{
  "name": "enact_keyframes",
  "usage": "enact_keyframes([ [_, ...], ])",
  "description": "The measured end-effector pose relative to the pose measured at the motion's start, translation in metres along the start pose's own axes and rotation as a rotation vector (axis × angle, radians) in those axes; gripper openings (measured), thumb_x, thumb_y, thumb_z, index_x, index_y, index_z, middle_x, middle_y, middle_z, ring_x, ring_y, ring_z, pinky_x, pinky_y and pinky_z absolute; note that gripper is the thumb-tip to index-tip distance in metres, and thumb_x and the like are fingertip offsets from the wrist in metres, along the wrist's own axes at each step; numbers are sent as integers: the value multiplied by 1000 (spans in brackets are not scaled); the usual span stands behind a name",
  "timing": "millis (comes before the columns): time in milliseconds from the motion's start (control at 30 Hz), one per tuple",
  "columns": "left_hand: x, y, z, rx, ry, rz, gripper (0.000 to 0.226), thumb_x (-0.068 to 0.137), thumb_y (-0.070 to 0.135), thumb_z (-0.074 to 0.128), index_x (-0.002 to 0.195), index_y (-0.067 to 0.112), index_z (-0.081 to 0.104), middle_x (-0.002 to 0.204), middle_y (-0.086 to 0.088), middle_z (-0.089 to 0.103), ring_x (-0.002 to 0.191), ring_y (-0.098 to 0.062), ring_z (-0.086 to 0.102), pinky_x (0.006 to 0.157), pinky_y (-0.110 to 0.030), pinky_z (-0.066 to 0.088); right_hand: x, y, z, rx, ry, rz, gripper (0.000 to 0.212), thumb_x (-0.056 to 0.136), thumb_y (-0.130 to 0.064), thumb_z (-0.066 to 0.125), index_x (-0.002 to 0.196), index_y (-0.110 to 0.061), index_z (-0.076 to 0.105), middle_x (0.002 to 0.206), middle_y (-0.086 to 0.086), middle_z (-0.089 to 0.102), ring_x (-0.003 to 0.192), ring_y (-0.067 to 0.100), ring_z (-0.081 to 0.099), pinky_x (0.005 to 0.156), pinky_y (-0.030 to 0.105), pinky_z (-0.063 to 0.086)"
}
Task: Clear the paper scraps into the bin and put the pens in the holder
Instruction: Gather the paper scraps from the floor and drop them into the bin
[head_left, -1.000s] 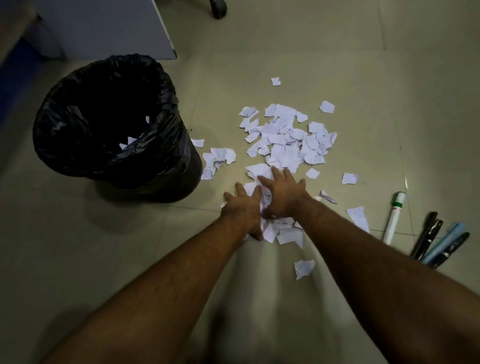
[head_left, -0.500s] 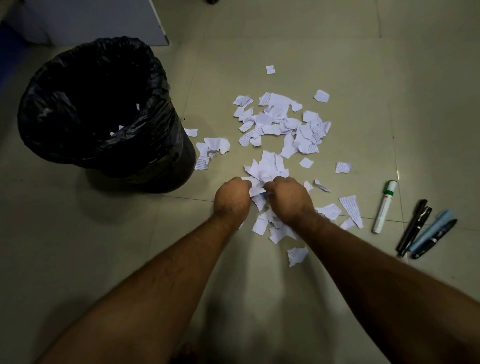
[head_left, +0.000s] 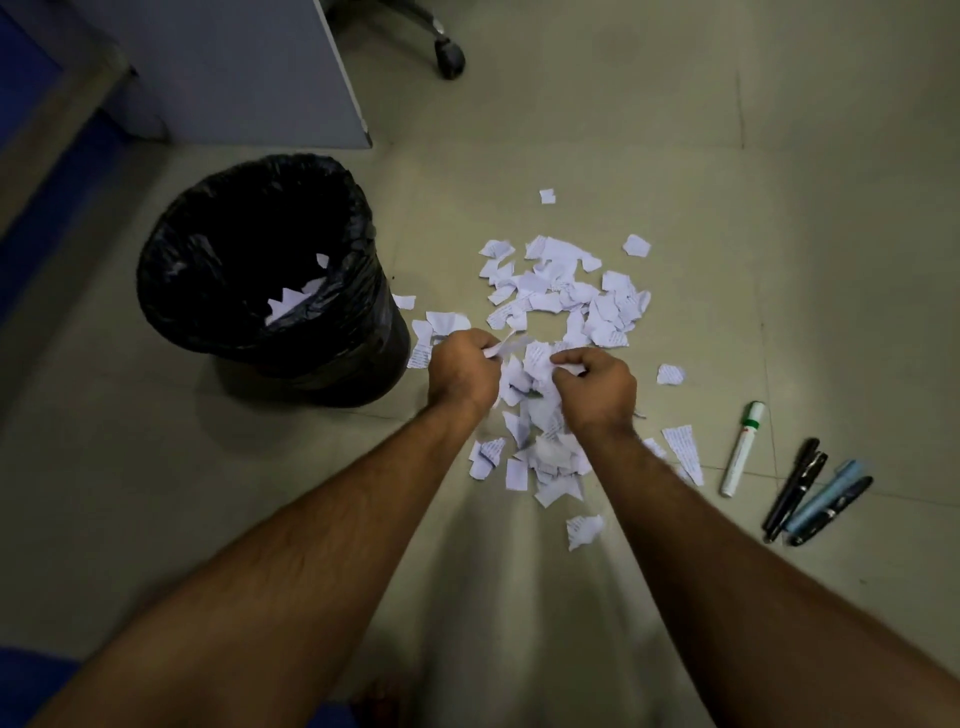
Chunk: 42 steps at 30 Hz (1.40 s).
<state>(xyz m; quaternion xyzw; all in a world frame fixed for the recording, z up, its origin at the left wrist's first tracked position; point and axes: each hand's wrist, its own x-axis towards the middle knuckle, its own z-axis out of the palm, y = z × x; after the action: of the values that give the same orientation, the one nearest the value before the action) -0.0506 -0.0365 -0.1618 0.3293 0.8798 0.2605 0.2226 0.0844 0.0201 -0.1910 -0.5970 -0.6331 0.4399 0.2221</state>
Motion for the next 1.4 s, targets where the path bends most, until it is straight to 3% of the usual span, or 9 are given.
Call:
enact_keyframes([
  [200,1,46,-94,-150,211,67,20,88,14,63,69,19,68,58,4,63,59,-17,61,51,-20,43,-2,-115,-12,194,21,-115,20,82,-8,64,92,-19,77,84,-9,69,70,6,59,62,3,41],
  [467,37,15,-220,-94,496,-40,18,87,17,62,69,16,67,72,-5,70,72,-24,66,62,-24,45,-21,-256,54,166,-94,-414,20,77,-8,63,84,-20,77,87,-3,75,75,14,65,63,11,41],
  [600,49,-29,-237,13,430,-166,28,89,23,63,65,12,56,70,-5,61,74,-29,63,59,-25,38,-33,-271,97,-128,-277,-537,21,81,-11,63,94,-19,78,98,4,76,92,24,68,77,25,49],
  [733,59,-41,-237,110,346,-165,23,88,32,66,85,10,62,97,-12,67,78,-26,61,60,-26,41,-34,-270,108,-364,-357,-561,23,83,-15,64,99,-24,78,101,3,76,96,24,68,78,27,51],
  [833,58,-36,-236,228,336,-81,10,83,7,63,91,10,59,106,-13,60,87,-29,58,64,-32,41,-37,-268,102,-299,-312,-554,33,81,-6,59,103,-23,77,104,-2,76,97,19,69,80,21,48],
  [933,51,-21,-232,208,332,68,27,81,-1,56,104,10,67,109,-11,61,96,-29,60,73,-35,50,-38,-268,88,-146,-228,-500,34,80,-7,56,102,-24,76,103,-5,76,95,16,69,83,21,50],
  [1100,30,18,-211,107,330,424,28,88,8,54,109,14,71,102,-4,68,92,-21,63,80,-28,51,-14,-239,41,155,-185,-231,16,68,-32,61,77,-40,72,79,-6,75,78,17,72,77,44,61],
  [1300,19,56,-139,20,54,427,35,81,17,62,116,17,67,103,-2,70,94,-22,65,86,-31,50,2,-179,-23,79,-127,-158,12,68,-37,60,75,-36,69,79,-5,74,79,19,72,79,48,60],
  [1400,8,58,-84,87,-160,432,41,83,23,65,124,17,62,113,-4,68,104,-24,62,88,-30,48,2,-124,-46,-77,-112,-89,15,77,-26,63,90,-29,71,81,-4,73,81,20,70,83,37,57],
])
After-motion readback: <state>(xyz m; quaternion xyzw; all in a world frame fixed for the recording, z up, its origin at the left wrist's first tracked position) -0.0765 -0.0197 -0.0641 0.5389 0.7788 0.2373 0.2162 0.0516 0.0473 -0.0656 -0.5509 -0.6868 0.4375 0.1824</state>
